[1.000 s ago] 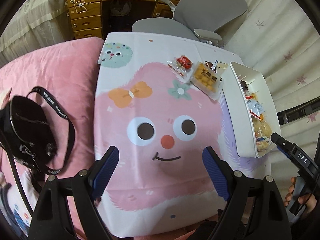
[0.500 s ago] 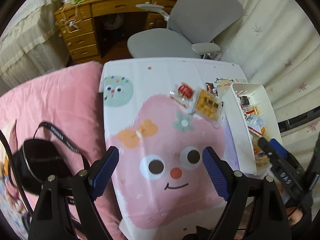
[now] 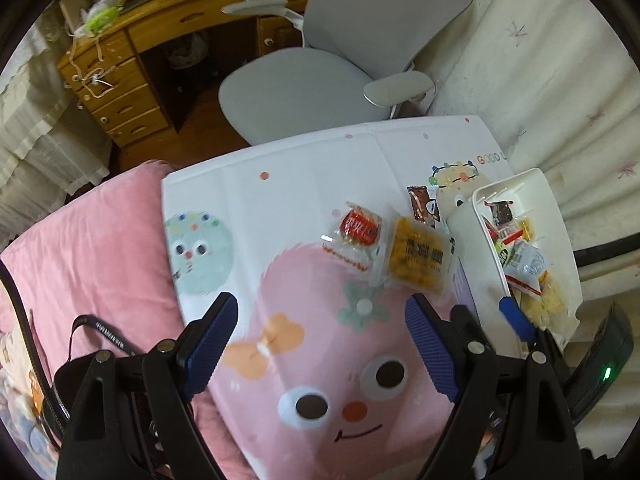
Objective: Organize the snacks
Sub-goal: 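Move the left tool to the red packet while the right tool approaches the large yellow bag, then close the left tool on the red packet while the right tool grips the large yellow bag, then carry the red packet with the left tool while the right tool carries the yellow bag to the tray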
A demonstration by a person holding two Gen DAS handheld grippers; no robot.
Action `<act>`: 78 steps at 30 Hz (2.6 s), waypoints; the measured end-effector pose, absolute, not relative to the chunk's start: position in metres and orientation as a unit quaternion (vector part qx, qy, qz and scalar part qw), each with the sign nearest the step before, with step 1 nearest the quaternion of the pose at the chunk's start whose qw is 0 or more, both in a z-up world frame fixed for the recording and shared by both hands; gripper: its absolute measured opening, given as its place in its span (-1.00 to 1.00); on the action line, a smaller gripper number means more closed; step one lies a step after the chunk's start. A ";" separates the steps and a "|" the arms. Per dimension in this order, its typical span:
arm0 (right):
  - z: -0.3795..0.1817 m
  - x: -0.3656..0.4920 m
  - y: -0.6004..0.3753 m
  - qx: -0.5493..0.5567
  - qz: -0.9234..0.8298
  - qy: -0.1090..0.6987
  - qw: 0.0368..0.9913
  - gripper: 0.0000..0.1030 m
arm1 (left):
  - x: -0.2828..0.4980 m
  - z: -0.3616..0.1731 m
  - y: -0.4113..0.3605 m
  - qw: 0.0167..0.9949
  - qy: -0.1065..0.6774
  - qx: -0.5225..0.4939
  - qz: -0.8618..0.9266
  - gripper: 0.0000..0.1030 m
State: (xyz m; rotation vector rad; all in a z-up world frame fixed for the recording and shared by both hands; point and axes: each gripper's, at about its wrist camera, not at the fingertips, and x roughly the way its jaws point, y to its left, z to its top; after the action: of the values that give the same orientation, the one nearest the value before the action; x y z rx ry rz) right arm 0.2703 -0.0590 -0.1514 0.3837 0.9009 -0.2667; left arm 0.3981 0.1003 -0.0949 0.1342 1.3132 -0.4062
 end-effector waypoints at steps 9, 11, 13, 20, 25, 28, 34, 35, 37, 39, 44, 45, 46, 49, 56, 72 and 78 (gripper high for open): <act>-0.195 0.297 -0.055 0.165 -0.168 0.427 0.873 0.59 | 0.443 -0.153 0.067 0.752 0.627 0.050 -0.198 0.64; -0.202 0.302 -0.053 0.151 -0.174 0.422 0.877 0.59 | 0.449 -0.166 0.062 0.748 0.631 0.048 -0.199 0.64; -0.211 0.310 -0.052 0.142 -0.172 0.422 0.879 0.59 | 0.455 -0.180 0.056 0.743 0.637 0.047 -0.199 0.64; -0.230 0.323 -0.046 0.111 -0.160 0.422 0.886 0.59 | 0.468 -0.227 0.035 0.731 0.651 0.056 -0.195 0.64; -0.240 0.331 -0.040 0.065 -0.160 0.415 0.893 0.60 | 0.476 -0.250 0.024 0.721 0.663 0.060 -0.190 0.64; -0.243 0.333 -0.040 0.055 -0.160 0.411 0.896 0.70 | 0.481 -0.260 0.021 0.718 0.668 0.062 -0.186 0.64; -0.254 0.338 -0.040 0.047 -0.170 0.419 0.891 0.93 | 0.483 -0.273 0.016 0.713 0.674 0.069 -0.182 0.64; -0.255 0.338 -0.041 0.050 -0.173 0.421 0.889 0.95 | 0.483 -0.274 0.017 0.712 0.675 0.066 -0.185 0.64; -0.257 0.337 -0.042 0.058 -0.173 0.423 0.887 0.97 | 0.484 -0.276 0.017 0.711 0.675 0.065 -0.185 0.64; -0.258 0.338 -0.043 0.058 -0.171 0.422 0.888 1.00 | 0.485 -0.277 0.016 0.712 0.673 0.065 -0.189 0.60; -0.259 0.338 -0.047 0.063 -0.166 0.424 0.888 1.00 | 0.489 -0.284 0.015 0.706 0.679 0.055 -0.194 0.32; -0.259 0.338 -0.048 0.063 -0.166 0.426 0.887 1.00 | 0.488 -0.283 0.014 0.710 0.675 0.062 -0.189 0.26; -0.260 0.338 -0.048 0.063 -0.165 0.428 0.886 1.00 | 0.488 -0.284 0.012 0.710 0.675 0.069 -0.187 0.25; -0.260 0.340 -0.051 0.063 -0.162 0.434 0.884 1.00 | 0.485 -0.284 0.011 0.711 0.673 0.080 -0.188 0.25; -0.262 0.349 -0.053 0.055 -0.157 0.450 0.877 0.87 | 0.482 -0.282 0.013 0.713 0.669 0.089 -0.188 0.05; -0.250 0.336 -0.046 0.032 -0.132 0.483 0.865 0.55 | 0.453 -0.272 0.046 0.702 0.692 0.088 -0.146 -0.10; -0.245 0.318 -0.042 0.030 -0.122 0.505 0.854 0.50 | 0.431 -0.249 0.060 0.707 0.688 0.095 -0.137 -0.10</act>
State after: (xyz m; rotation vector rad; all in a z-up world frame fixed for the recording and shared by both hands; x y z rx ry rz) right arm 0.3183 -0.0424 -0.2451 0.0630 1.0631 -0.2565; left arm 0.4308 0.0604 -0.2488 0.2105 1.5277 -0.3036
